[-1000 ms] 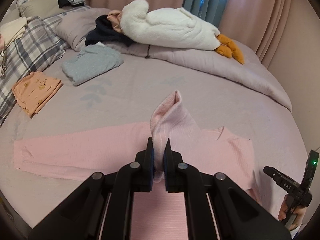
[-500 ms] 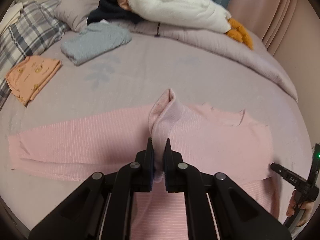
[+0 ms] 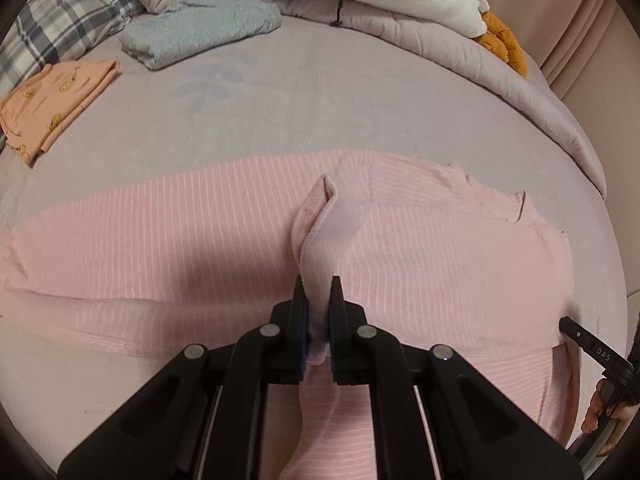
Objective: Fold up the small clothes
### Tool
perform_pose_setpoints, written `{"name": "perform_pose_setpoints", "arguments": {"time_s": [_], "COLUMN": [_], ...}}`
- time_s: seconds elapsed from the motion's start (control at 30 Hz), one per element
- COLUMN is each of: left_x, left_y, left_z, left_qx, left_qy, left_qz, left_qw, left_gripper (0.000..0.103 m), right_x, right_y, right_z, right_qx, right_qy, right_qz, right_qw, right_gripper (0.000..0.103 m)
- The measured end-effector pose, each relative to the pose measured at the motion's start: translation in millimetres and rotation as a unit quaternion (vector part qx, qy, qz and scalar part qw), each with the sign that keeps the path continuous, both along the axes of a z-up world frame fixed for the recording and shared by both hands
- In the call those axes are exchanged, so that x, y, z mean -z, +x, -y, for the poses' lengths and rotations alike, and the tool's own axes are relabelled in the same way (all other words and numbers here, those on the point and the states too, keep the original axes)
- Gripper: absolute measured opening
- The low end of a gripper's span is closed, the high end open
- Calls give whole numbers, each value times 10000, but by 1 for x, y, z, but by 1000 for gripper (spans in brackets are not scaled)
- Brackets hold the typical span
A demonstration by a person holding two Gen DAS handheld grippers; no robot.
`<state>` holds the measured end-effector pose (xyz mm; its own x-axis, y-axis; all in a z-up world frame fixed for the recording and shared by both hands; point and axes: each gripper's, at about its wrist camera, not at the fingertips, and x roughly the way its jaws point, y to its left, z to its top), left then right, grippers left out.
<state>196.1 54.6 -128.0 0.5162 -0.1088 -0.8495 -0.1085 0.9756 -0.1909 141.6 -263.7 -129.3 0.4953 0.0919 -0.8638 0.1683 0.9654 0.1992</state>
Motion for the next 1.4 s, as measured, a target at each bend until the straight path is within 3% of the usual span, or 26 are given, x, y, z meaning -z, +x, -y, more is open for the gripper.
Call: {"name": "perform_pose_setpoints", "arguments": {"time_s": [0.73,1.03,1.2,1.27,1.4], "left_x": [23,3,-34,-53,-76], "left_y": [3,-22,-62,-82,-107], "left_z": [-10,-17,-30,-36,-47], "left_qx": [-22,-200,-375,-462,-574], "left_qy": [-127,-133,-159,-138,-166], "left_qz": [-157,-85,376,652,925], "left_qw": [9998,9997,9985,9967,9939], "left_gripper": [16,24,69,77,89], "right_x": [4,-6,-41,-56,-89], "right_y": [-8,-20,-50,-62,-89], "right_z": [-7,-7,-9,-11,-16], "right_qx": [200,279,161,132,120], "right_qy": [-207,-213,-166,-231,-260], "right_qz": [101,283,857,1069,1499], "right_qw": [9995,9990,9960,9939,9883], "right_gripper": [37,39,62,71,77]}}
